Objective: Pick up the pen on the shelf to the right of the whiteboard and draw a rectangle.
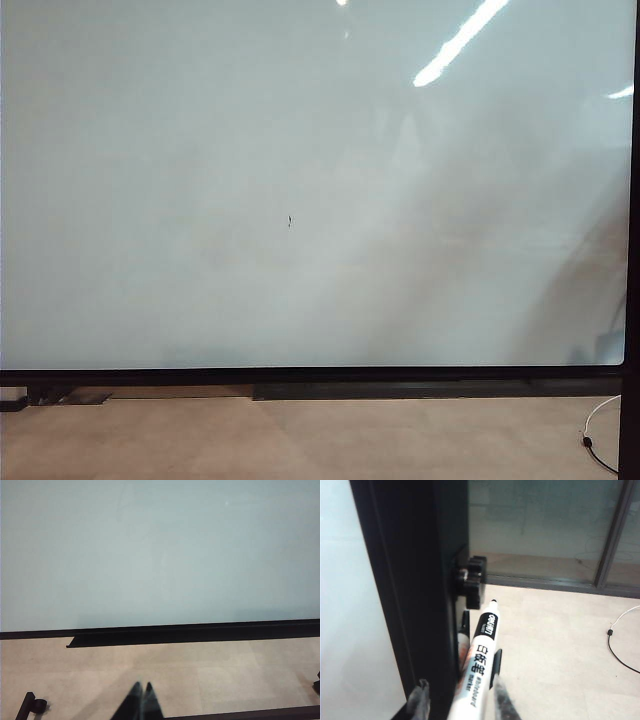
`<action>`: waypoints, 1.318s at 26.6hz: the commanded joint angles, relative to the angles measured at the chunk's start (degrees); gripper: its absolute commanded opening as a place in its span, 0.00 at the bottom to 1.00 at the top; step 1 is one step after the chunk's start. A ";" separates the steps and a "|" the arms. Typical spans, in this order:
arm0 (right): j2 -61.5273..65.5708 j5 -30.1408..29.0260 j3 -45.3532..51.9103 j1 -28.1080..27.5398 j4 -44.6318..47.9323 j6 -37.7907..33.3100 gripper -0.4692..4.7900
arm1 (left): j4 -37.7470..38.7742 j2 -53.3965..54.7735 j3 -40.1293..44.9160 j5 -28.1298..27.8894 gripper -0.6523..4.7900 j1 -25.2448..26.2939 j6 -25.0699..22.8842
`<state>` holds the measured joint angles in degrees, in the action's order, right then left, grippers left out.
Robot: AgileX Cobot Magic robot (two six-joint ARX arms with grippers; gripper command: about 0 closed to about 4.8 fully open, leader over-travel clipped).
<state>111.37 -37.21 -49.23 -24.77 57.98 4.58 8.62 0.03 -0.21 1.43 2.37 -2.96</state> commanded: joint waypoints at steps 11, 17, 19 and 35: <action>-0.26 0.00 -0.20 0.22 0.57 -0.02 0.34 | -0.52 -0.02 -0.20 0.09 0.11 -0.02 -0.02; -0.26 0.02 -0.20 0.24 0.57 0.02 0.26 | -0.52 -0.02 -0.22 0.09 0.11 -0.02 -0.02; -0.26 0.02 -0.20 0.22 0.57 0.07 0.24 | -0.50 -0.02 -0.20 0.09 0.11 -0.02 -0.02; -1.44 0.83 2.19 -1.27 2.78 -0.28 0.08 | -0.52 -0.02 -0.20 0.09 0.11 -0.02 -0.02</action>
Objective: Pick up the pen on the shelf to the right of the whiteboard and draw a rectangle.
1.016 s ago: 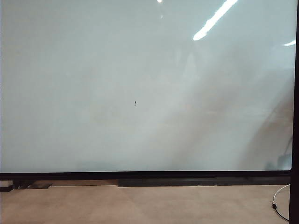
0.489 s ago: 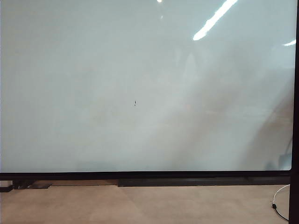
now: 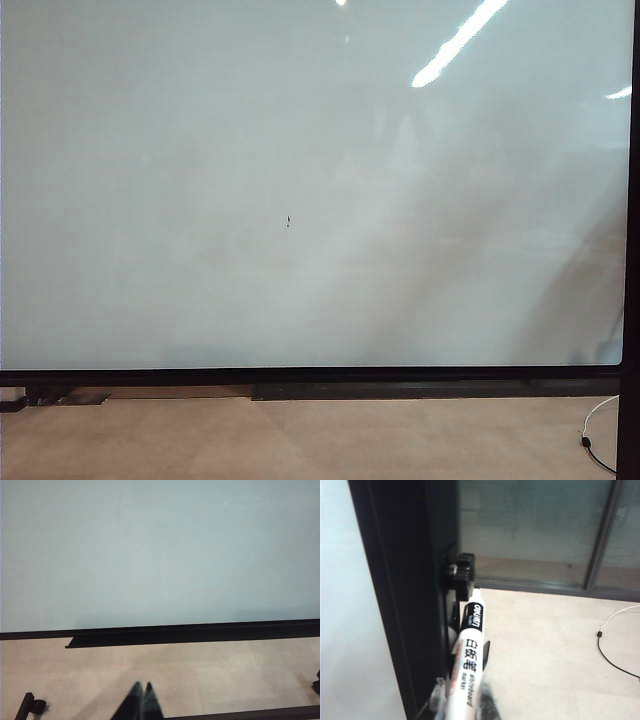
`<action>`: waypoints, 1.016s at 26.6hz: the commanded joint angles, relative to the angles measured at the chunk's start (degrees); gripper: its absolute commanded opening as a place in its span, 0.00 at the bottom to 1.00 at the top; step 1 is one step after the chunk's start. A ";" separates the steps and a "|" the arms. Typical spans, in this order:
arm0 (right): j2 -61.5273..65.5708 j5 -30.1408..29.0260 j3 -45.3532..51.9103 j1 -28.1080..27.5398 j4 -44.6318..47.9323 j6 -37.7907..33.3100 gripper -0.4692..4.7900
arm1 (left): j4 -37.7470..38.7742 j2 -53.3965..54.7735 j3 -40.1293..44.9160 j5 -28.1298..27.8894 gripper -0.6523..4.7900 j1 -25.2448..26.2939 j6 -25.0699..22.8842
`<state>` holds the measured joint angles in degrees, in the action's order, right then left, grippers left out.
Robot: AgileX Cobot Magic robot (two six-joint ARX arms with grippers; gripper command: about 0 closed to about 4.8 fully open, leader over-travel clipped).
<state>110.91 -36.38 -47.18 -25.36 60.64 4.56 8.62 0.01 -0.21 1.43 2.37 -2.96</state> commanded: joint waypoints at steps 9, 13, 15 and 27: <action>-10.86 14.80 2.54 -2.56 -6.91 -0.26 0.08 | -0.52 0.00 -0.22 0.09 0.11 -0.02 -0.02; -22.82 27.21 9.29 1.20 -7.74 1.73 0.08 | -0.50 0.00 -0.20 0.07 0.11 0.00 -0.02; -29.46 32.72 11.98 3.98 -11.13 4.33 0.08 | -0.52 0.00 -0.20 0.09 0.11 -0.02 -0.02; -65.83 42.45 17.09 36.06 -41.62 10.54 0.08 | -0.50 0.00 -0.20 0.07 0.11 -0.02 -0.02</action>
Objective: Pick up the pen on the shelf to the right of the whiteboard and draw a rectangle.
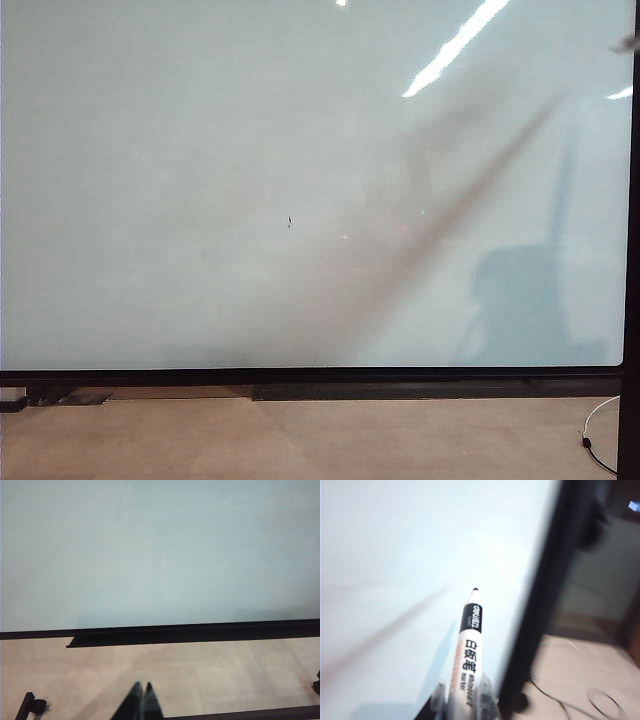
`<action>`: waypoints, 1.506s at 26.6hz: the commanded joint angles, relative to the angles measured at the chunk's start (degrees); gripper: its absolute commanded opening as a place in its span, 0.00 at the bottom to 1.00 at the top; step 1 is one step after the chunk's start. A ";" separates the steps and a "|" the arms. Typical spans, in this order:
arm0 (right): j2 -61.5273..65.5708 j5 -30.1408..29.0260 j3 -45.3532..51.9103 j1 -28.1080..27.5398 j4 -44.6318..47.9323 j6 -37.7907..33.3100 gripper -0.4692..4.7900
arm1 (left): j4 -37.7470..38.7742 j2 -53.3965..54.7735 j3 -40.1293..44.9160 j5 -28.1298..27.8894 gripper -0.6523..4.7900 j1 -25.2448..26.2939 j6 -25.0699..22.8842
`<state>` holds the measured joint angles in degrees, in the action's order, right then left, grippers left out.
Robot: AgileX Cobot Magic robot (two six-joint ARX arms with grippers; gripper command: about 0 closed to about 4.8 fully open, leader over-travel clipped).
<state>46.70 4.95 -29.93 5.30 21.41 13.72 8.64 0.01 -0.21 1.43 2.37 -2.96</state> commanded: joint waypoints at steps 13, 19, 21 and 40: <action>4.74 0.79 -0.39 28.65 -3.02 0.92 0.08 | -0.52 0.00 -0.20 0.07 0.11 -0.04 -0.02; 15.12 -1.11 -6.21 34.95 -5.60 2.91 0.08 | -0.55 0.00 -0.22 0.09 0.11 -0.04 -0.02; 17.25 -1.33 -10.38 36.22 -11.26 4.63 0.08 | -0.55 0.00 -0.20 0.09 0.11 -0.04 -0.02; 34.71 9.94 -33.79 41.20 -40.39 28.39 0.08 | -0.52 0.00 -0.20 0.07 0.11 -0.04 -0.02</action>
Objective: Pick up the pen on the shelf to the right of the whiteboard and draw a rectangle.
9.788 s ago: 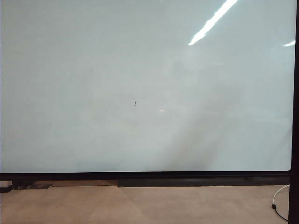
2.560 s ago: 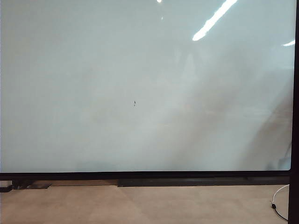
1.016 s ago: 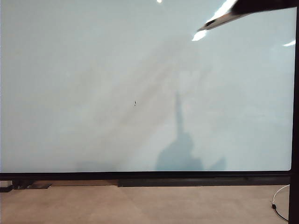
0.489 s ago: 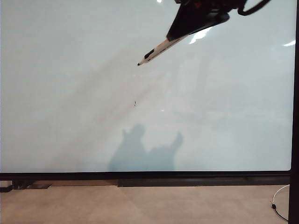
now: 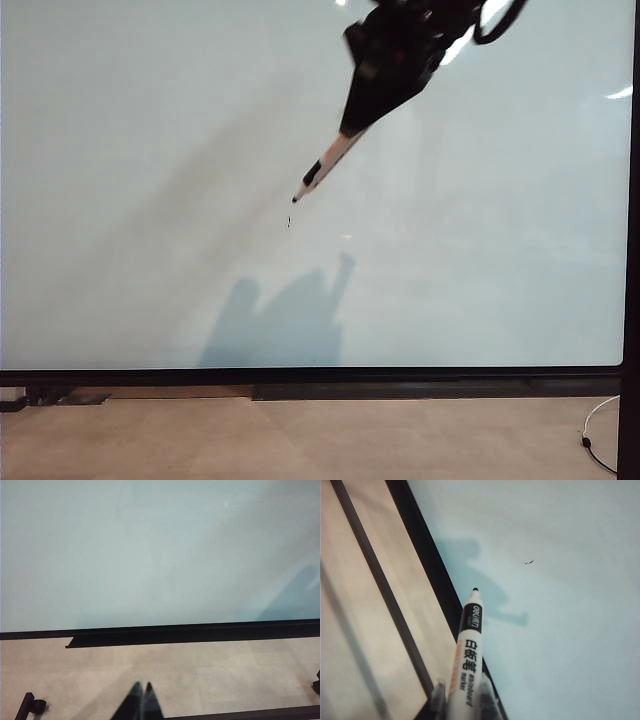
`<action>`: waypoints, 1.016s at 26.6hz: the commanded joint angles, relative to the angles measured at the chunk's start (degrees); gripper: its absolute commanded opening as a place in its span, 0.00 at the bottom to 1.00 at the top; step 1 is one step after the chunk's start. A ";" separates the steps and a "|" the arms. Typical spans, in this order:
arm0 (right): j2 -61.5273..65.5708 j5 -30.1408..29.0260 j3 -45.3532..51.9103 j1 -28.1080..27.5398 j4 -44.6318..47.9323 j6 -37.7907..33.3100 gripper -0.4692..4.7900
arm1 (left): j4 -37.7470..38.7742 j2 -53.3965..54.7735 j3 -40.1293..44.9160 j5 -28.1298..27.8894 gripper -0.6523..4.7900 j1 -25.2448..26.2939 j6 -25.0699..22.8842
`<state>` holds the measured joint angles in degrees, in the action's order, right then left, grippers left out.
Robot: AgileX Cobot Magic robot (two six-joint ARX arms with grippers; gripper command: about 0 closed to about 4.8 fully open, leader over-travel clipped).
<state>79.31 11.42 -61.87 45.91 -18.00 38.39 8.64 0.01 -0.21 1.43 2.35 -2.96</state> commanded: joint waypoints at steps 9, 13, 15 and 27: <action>11.21 7.72 -9.05 1.79 0.11 7.45 0.08 | -0.55 0.00 -0.22 0.09 0.11 0.00 -0.02; 14.71 7.74 -10.80 1.79 2.36 9.31 0.08 | -0.52 0.00 -0.22 0.09 0.11 0.00 -0.02; 15.85 8.07 -11.30 1.79 3.04 9.57 0.08 | -0.55 0.00 -0.20 0.07 0.11 0.00 -0.02; 16.85 10.21 -11.34 0.81 8.74 13.97 0.08 | -0.55 0.00 -0.20 0.07 0.11 -0.02 -0.02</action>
<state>96.38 21.04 -72.79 47.18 -10.94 51.64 8.64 0.01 -0.21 1.43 2.35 -2.96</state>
